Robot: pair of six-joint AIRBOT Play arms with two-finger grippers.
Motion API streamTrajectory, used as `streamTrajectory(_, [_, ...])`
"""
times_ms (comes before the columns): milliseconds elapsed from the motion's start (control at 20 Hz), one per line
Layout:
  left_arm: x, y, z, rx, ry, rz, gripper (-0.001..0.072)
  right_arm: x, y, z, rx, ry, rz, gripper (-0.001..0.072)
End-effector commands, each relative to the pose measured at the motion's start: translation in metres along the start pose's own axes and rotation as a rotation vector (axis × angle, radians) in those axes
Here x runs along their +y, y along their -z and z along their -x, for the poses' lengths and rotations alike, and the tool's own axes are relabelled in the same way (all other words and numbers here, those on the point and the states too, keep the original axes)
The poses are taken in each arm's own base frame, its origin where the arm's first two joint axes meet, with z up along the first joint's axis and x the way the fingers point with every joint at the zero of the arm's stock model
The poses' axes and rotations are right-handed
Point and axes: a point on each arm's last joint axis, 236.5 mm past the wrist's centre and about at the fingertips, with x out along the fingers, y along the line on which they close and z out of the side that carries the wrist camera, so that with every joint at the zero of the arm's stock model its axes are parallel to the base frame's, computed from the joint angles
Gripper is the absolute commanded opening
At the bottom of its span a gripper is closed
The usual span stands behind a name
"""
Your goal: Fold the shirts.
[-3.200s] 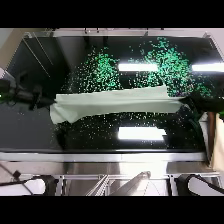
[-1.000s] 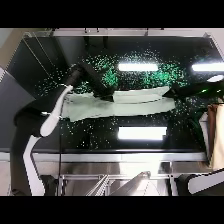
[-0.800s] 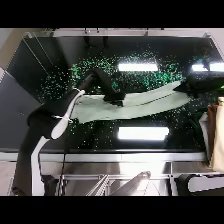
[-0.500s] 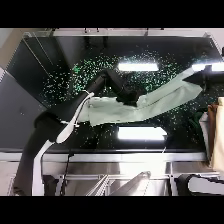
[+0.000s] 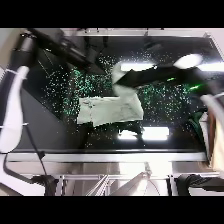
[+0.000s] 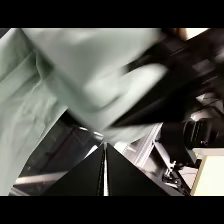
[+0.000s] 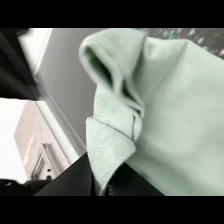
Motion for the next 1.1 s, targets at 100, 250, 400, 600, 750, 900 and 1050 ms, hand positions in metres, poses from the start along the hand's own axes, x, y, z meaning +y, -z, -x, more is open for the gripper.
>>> streamTrajectory(100, [0.000, 0.023, 0.076, -0.112, -0.056, 0.062, 0.0021, -0.031, 0.059, -0.165, 0.046, 0.084, -0.041, 0.0016])
streamTrajectory(250, [-0.007, 0.048, 0.078, -0.096, -0.052, 0.085, 0.0021, -0.016, 0.078, -0.194, 0.124, 0.018, -0.037, 0.0537])
streamTrajectory(400, [-0.022, 0.064, 0.094, -0.132, -0.074, 0.018, 0.0021, 0.020, 0.076, -0.151, 0.228, -0.065, 0.026, 0.0477])
streamTrajectory(600, [-0.026, 0.093, 0.124, -0.215, -0.133, -0.009, 0.0022, -0.004, 0.033, -0.030, 0.241, 0.089, 0.024, 0.0477])
streamTrajectory(750, [-0.013, 0.126, 0.135, -0.267, -0.161, 0.079, 0.0022, -0.078, 0.011, 0.061, 0.138, 0.371, -0.100, 0.0563])
streamTrajectory(900, [-0.004, 0.143, 0.137, -0.368, -0.210, 0.118, 0.0023, -0.154, 0.038, 0.104, 0.122, 0.501, -0.303, 0.0698])
streamTrajectory(1050, [-0.005, 0.150, 0.135, -0.446, -0.249, 0.112, 0.0023, -0.200, 0.078, 0.099, 0.157, 0.530, -0.402, 0.0697])
